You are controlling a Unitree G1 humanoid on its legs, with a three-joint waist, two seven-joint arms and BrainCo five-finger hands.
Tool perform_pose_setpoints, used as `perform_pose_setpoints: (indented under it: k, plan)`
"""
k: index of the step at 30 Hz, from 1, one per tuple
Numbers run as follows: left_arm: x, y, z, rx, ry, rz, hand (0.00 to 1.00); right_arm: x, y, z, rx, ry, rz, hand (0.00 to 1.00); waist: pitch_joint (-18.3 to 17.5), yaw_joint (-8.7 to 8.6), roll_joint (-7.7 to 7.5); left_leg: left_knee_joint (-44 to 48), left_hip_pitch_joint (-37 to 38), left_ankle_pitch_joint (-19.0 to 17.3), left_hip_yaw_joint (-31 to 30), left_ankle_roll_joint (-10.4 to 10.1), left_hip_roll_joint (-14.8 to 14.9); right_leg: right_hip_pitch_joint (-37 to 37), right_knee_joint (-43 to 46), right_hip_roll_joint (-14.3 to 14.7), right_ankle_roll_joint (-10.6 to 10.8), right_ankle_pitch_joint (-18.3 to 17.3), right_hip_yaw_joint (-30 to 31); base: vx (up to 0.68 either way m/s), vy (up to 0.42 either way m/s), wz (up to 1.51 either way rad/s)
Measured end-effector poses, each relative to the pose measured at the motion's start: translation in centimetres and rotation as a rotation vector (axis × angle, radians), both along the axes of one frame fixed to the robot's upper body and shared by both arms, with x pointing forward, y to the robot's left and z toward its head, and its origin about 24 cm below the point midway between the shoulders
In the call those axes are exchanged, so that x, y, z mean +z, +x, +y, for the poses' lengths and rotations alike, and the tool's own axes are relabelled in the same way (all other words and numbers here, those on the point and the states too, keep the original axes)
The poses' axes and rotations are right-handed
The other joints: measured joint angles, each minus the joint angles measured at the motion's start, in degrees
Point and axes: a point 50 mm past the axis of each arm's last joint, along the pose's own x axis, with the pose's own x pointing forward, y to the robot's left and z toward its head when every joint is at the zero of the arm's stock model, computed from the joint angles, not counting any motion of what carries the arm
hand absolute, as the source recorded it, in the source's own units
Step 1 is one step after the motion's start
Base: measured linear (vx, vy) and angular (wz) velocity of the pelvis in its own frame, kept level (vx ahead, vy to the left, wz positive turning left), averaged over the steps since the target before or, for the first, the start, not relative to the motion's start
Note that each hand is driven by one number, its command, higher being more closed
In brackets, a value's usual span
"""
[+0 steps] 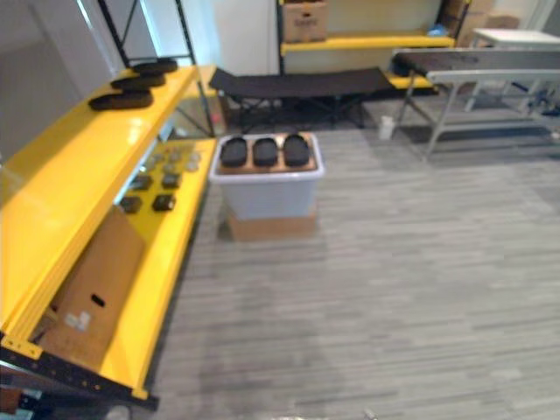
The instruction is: Walk over and take plastic housings, then place them on the shelf
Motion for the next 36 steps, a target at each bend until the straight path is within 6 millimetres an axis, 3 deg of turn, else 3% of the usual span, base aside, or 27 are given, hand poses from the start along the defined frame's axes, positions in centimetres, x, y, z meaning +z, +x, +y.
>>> perform_pose_setpoints:
  k: [8,12,19,36]
  plan:
    - [0.1,0.1,0.5,-0.002,0.012,-0.018,0.00,0.0,0.9,0.6,-0.010,0.014,-0.024,0.00,1.0,0.03,-0.93,-2.6,2.8,0.5,1.1,0.2,-1.4,2.0,-1.6,-0.8,1.3,0.4,-0.1,0.06,0.074,-0.01]
    - [0.2,0.1,1.1,-0.005,0.027,-0.017,0.00,0.0,1.3,1.2,-0.014,0.035,-0.035,0.00,1.8,0.04,-2.13,-3.2,3.6,0.5,1.3,0.2,-1.6,2.3,-1.6,-0.8,1.6,0.3,0.0,-0.02,0.041,-0.04]
    - [0.2,0.0,1.2,0.019,0.055,-0.022,0.00,-0.1,1.3,1.8,0.010,0.133,-0.066,0.00,1.8,0.08,-2.18,-3.5,4.3,0.5,1.6,0.3,-1.8,2.5,-1.6,-0.9,1.9,0.4,0.7,-0.05,0.021,-0.05]
    - [0.2,0.0,1.3,0.068,0.075,-0.036,0.00,-0.2,1.0,1.5,0.101,0.129,-0.014,0.00,2.2,0.23,-2.93,-4.6,3.3,1.5,-1.5,1.4,-2.8,2.3,-1.7,-1.7,2.3,0.2,-2.3,-0.04,0.012,0.09]
